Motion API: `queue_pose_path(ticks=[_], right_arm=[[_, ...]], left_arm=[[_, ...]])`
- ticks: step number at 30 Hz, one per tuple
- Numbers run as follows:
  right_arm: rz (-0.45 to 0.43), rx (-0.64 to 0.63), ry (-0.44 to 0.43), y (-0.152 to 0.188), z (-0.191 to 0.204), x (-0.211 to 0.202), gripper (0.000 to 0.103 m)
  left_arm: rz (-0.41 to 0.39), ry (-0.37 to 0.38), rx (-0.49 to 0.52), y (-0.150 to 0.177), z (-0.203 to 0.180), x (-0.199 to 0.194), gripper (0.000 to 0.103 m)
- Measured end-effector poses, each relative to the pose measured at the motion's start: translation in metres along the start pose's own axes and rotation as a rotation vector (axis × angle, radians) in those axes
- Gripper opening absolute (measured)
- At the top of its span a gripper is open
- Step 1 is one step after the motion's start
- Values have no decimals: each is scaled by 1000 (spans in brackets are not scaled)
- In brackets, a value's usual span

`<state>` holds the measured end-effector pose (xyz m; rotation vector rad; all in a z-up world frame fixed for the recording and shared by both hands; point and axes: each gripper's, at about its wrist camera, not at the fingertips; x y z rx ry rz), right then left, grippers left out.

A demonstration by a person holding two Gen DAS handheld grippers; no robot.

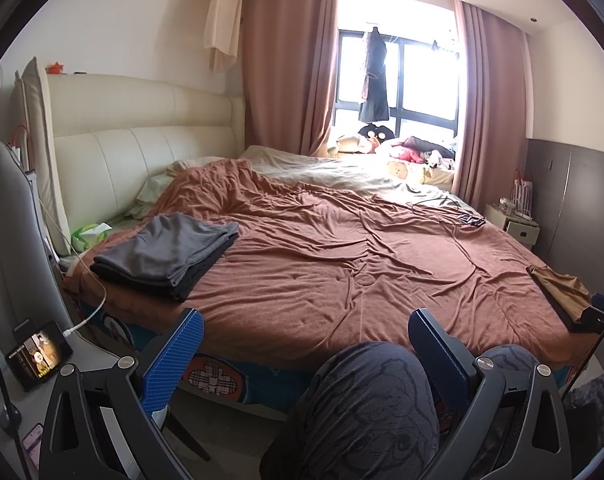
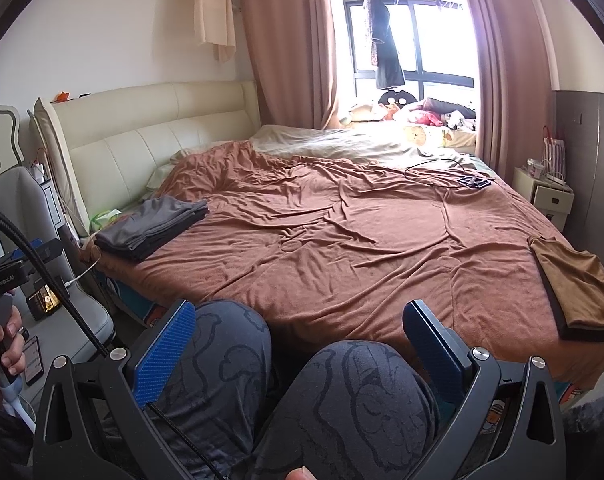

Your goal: Fold small clothes

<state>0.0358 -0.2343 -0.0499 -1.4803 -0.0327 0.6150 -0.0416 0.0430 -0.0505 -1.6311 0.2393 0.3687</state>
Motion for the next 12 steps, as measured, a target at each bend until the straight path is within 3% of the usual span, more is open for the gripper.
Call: queue_pose_path(ticks=[12], right_arm=[[1,0,1,-1,0,1,103]], left_arm=[[-19,0,8,0,1,-4,103]])
Point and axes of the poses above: each gripper's, at about its wrist camera, not at the fingertips, and x roughly the way its jaws point, z to its left, y to its underside, and after that the axes turned 1 degree about x, right-handed
